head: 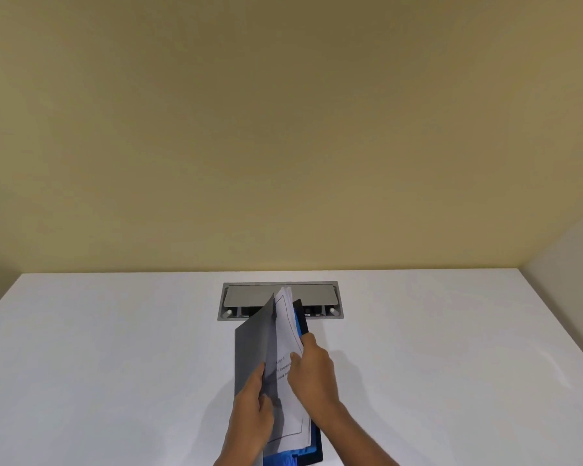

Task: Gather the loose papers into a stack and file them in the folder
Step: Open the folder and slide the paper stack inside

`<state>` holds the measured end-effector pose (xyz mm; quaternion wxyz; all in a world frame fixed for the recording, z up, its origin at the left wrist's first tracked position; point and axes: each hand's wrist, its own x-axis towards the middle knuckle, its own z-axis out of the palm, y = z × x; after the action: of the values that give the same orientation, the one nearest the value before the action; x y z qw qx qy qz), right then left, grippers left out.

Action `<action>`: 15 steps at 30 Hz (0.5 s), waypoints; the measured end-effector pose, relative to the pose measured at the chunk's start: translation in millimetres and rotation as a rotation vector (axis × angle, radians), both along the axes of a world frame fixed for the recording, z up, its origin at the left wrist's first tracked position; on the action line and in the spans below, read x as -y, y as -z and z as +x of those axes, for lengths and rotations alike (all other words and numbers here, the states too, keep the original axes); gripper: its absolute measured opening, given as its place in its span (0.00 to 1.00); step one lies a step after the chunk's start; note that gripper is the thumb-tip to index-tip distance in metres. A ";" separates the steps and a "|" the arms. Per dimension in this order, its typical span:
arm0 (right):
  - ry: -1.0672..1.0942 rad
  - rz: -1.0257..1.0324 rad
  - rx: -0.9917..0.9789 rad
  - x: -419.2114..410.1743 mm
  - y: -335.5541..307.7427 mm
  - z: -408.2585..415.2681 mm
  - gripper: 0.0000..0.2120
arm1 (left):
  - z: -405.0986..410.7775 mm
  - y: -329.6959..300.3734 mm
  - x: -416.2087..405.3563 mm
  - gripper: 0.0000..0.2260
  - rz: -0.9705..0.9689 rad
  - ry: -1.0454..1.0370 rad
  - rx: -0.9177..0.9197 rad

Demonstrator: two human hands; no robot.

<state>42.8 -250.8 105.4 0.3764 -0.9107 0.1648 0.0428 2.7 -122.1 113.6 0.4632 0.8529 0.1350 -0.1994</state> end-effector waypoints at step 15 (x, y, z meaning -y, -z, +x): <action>-0.093 0.025 -0.123 -17.9 21.0 -14.9 0.16 | -4.4 11.1 1.1 0.24 -0.022 -0.014 0.057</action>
<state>27.9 -232.9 84.4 0.3746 -0.9082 0.1445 0.1180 -1.7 -123.1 102.4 0.4778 0.8521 0.1253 -0.1734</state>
